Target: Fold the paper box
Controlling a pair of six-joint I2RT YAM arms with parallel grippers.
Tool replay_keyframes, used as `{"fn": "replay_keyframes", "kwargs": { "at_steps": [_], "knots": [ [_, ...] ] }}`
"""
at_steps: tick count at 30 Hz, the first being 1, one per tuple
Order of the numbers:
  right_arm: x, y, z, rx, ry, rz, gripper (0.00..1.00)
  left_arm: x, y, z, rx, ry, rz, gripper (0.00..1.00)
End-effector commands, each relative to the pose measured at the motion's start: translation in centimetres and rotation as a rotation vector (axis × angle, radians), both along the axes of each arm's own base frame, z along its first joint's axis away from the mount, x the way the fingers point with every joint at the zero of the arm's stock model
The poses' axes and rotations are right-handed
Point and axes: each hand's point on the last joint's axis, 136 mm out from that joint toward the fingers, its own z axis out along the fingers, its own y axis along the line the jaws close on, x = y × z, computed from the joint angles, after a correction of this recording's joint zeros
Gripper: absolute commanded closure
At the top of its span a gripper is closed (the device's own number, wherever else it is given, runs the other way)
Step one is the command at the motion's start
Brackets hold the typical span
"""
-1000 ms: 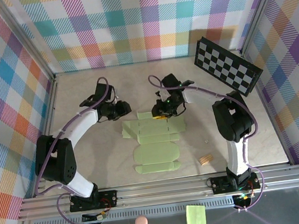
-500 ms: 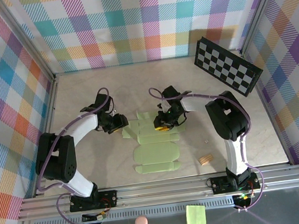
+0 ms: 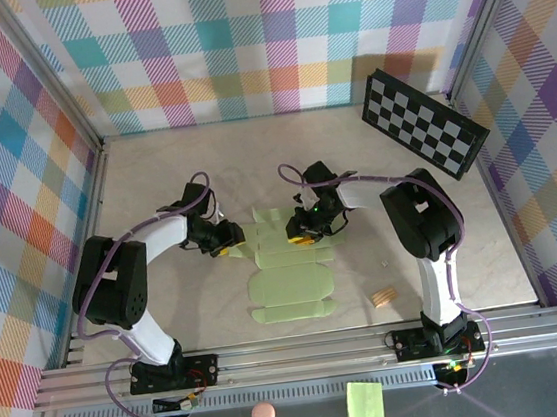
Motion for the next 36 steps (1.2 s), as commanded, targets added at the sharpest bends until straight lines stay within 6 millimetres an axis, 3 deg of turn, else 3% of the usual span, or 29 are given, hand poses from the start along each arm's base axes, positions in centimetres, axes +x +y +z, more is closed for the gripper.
{"fn": "replay_keyframes", "kwargs": {
  "at_steps": [1,16,24,36],
  "knots": [
    [-0.6,-0.3,-1.1,-0.019,0.025,-0.003,0.69,0.3,-0.8,0.4,-0.077,-0.013,-0.008,0.61],
    [-0.5,-0.2,-0.8,-0.013,0.017,-0.004,0.69,0.3,-1.3,-1.7,-0.081,0.037,-0.02,0.69],
    [-0.4,-0.2,-0.7,-0.015,0.015,-0.006,0.69,0.9,-2.2,-0.3,-0.136,-0.01,-0.032,0.74],
    [-0.2,0.0,-0.3,-0.017,0.009,-0.003,0.69,1.5,-2.6,0.0,-0.157,-0.043,-0.036,0.81]
  ]
}}
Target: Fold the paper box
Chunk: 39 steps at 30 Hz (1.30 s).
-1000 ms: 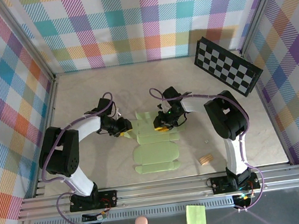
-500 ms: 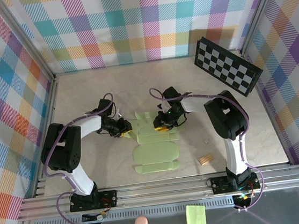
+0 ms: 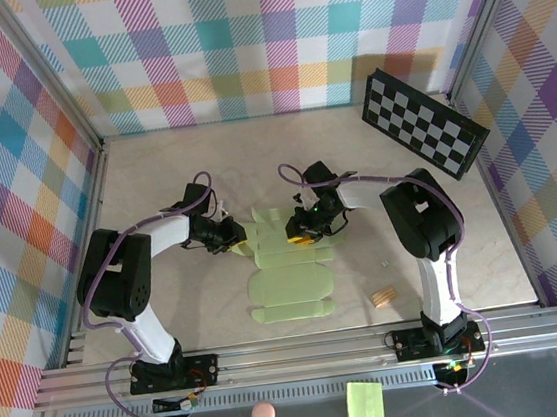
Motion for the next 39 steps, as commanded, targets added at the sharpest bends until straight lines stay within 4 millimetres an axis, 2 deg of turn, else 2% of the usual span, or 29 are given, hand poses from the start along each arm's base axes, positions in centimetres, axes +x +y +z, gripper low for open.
{"fn": "replay_keyframes", "kwargs": {
  "at_steps": [1,6,12,14,18,23,27,31,34,36,39],
  "knots": [
    [-0.3,-0.1,-0.2,-0.02,0.007,0.001,0.69,0.5,-0.8,0.4,-0.051,-0.027,-0.011,0.81],
    [-0.1,-0.1,0.1,-0.025,-0.003,0.003,0.69,0.6,-1.2,0.6,-0.08,-0.036,-0.02,0.82],
    [0.2,-0.4,1.3,-0.039,-0.046,0.007,0.7,0.7,-1.3,1.4,-0.088,-0.056,-0.025,0.88],
    [0.4,-0.7,2.3,-0.045,-0.085,0.009,0.7,0.7,-1.3,2.0,-0.091,-0.072,-0.028,0.9],
    [1.1,-1.1,5.9,-0.033,-0.211,0.013,0.71,0.8,-1.4,4.2,-0.105,-0.13,-0.042,0.92],
    [1.5,-2.0,12.1,-0.004,-0.422,0.034,0.7,0.9,-1.7,9.2,-0.143,-0.264,-0.067,0.94],
    [1.1,-2.6,17.7,0.038,-0.602,0.08,0.68,0.2,-2.0,15.0,-0.191,-0.437,-0.126,0.95],
    [0.3,-3.4,23.1,0.073,-0.784,0.129,0.66,-1.7,-2.2,21.1,-0.238,-0.634,-0.214,0.95],
    [-1.0,-3.5,26.4,0.127,-0.91,0.21,0.66,-3.6,-2.2,25.0,-0.264,-0.773,-0.282,0.95],
    [-1.9,-3.7,28.4,0.157,-0.99,0.252,0.66,-4.8,-2.3,27.3,-0.286,-0.854,-0.327,0.96],
    [-3.6,-3.9,31.1,0.208,-1.105,0.326,0.64,-7.5,-2.6,29.5,-0.326,-0.922,-0.428,0.99]
  ]
}}
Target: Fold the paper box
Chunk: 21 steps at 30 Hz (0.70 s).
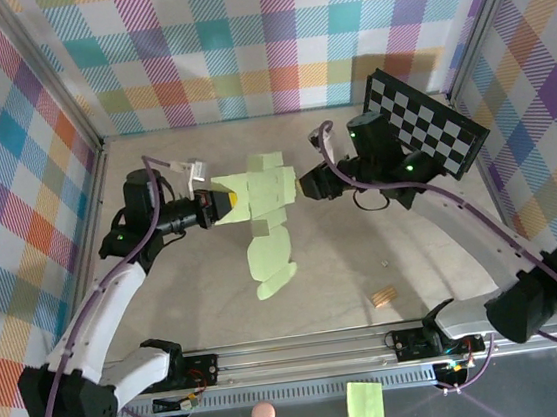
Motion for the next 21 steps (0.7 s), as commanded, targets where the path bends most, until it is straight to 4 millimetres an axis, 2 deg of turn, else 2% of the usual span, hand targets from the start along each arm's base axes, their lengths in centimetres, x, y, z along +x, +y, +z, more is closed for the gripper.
{"fn": "replay_keyframes", "kwargs": {
  "at_steps": [1,4,10,15,21],
  "knots": [
    [-2.7,-0.1,3.8,0.015,-0.188,0.157,0.63,-3.6,-0.8,3.2,-0.012,-0.146,-0.175,1.0],
    [-4.6,-0.5,5.6,0.017,-0.302,0.238,0.6,-5.7,-0.8,4.8,-0.014,-0.247,-0.231,1.0],
    [-8.2,-1.1,7.5,0.018,-0.392,0.397,0.54,-10.0,-0.4,6.8,-0.01,-0.485,-0.323,1.0],
    [-10.4,-1.4,9.7,0.045,-0.417,0.476,0.41,-13.0,-0.1,7.4,-0.009,-0.637,-0.391,1.0],
    [-12.9,-1.3,12.6,0.098,-0.427,0.561,0.37,-15.1,-0.2,7.2,-0.022,-0.678,-0.484,1.0]
  ]
}}
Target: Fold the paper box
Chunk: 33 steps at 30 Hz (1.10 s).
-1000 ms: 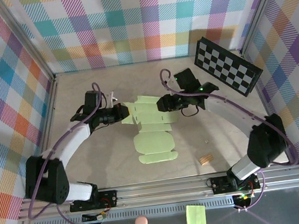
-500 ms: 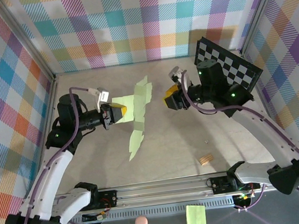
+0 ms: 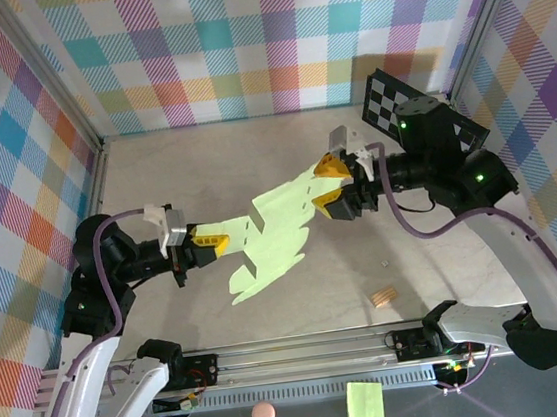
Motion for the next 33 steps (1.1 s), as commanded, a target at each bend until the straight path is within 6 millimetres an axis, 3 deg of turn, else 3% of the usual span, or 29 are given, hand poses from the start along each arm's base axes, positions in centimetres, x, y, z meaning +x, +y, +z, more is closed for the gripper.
{"fn": "replay_keyframes", "kwargs": {
  "at_steps": [1,8,13,22,28,33],
  "knots": [
    [-2.9,0.3,1.0,0.006,0.018,0.131,0.37,-1.8,-0.3,-0.4,0.013,-0.069,-0.104,1.0],
    [-5.5,1.6,0.6,-0.108,0.015,0.233,0.34,-2.3,-0.2,-0.9,0.056,-0.075,-0.128,1.0],
    [-5.9,2.2,-2.8,-0.304,0.043,0.253,0.35,-2.9,-0.2,-1.3,0.082,-0.079,-0.165,1.0],
    [-6.3,3.0,-6.1,-0.49,0.063,0.291,0.61,-2.8,-0.2,-1.6,0.095,-0.079,-0.17,1.0],
    [-6.6,3.7,-6.7,-0.502,0.08,0.331,0.74,-2.8,-0.3,-2.0,0.098,-0.069,-0.171,1.0],
    [-6.8,4.0,-7.0,-0.508,0.092,0.339,0.78,-2.8,-0.3,-2.0,0.098,-0.068,-0.171,1.0]
  ]
}}
